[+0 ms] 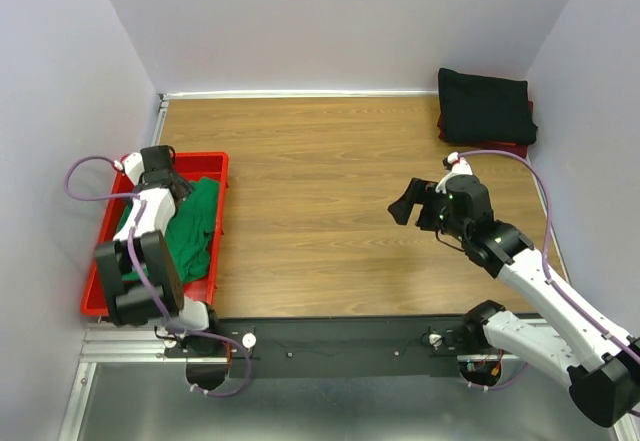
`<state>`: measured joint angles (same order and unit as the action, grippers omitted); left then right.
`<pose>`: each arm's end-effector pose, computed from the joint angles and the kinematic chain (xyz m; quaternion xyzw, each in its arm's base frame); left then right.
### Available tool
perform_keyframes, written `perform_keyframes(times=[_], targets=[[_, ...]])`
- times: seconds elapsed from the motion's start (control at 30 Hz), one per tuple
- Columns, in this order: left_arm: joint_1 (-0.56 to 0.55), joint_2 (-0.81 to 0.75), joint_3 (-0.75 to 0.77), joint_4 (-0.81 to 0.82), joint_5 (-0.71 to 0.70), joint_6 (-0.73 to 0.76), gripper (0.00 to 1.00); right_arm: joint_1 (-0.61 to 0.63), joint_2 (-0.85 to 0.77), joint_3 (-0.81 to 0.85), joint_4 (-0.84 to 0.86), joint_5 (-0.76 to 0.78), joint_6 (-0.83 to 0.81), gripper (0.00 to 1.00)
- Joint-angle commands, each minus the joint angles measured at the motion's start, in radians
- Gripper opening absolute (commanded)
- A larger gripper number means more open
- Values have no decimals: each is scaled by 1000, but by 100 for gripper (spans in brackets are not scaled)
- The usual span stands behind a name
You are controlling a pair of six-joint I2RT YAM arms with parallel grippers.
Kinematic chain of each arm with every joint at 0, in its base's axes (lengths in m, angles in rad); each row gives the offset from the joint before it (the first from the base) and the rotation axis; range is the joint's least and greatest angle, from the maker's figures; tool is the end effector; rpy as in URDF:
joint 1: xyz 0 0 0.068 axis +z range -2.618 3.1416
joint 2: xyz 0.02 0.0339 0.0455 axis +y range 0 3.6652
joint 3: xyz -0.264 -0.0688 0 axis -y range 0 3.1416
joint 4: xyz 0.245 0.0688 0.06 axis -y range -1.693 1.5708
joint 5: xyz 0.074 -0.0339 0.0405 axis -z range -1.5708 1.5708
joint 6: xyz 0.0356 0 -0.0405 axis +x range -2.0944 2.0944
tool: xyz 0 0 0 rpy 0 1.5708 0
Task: Fold and stack the t-shirts
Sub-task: Grab the tshirt from the pile
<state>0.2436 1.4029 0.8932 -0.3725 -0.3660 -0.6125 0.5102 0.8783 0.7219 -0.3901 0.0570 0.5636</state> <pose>0.2756 0.0816 0.2238 -0.4401 0.8166 0.1075 0.3577 0.1724 0.0941 0.2809 0.0372 0.8707 0.2292 0.4336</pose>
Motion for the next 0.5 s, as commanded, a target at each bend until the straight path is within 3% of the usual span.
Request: perform_keyframes(times=[0.0, 0.2, 0.33, 0.4, 0.43, 0.47], targets=[[20, 126, 16, 29, 65, -55, 94, -2, 4, -15, 13, -40, -8, 100], [26, 303, 33, 32, 85, -110, 88, -4, -4, -18, 13, -48, -10, 100], [29, 349, 35, 44, 116, -106, 72, -2, -7, -19, 14, -46, -10, 100], [29, 337, 41, 41, 125, -101, 46, -2, -7, -19, 14, -49, -11, 100], [29, 306, 46, 34, 131, -93, 20, -4, -7, -18, 13, -51, -11, 100], [28, 306, 47, 30, 134, -92, 8, -4, -7, -19, 14, -51, -11, 100]])
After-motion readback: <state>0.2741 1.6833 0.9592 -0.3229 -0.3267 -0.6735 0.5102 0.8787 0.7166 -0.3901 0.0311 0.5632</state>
